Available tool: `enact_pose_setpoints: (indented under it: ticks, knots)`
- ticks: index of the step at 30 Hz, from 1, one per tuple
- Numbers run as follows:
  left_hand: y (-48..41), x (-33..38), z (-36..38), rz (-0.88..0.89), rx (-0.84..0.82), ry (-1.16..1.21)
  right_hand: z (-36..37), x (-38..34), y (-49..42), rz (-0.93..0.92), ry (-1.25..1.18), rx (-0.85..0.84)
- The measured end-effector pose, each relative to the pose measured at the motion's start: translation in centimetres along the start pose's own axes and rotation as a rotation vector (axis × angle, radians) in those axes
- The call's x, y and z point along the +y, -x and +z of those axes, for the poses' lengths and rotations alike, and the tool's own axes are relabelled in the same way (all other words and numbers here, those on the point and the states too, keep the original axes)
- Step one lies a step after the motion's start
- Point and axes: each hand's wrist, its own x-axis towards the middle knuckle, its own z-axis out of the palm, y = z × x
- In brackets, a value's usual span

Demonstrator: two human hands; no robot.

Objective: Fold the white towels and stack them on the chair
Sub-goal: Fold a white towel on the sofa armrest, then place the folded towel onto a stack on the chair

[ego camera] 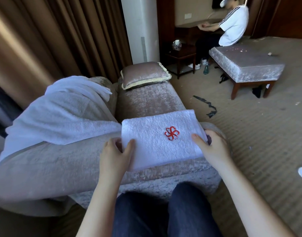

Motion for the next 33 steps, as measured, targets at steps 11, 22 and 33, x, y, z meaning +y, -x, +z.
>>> enact_pose_setpoints:
  ticks: [11, 22, 33]
  knots:
    - [4.6, -1.4, -1.5, -0.138, -0.424, 0.663, -2.6, 0.7, 7.0, 0.256, -0.593, -0.066]
    - [9.1, 1.0, 2.8, -0.179, -0.558, 0.79, -9.9, 2.4, 12.3, 0.341, -0.55, 0.099]
    - [16.6, 8.1, 10.4, -0.07, -1.007, 0.77, -20.2, 7.1, 22.7, 0.506, -0.527, 0.522]
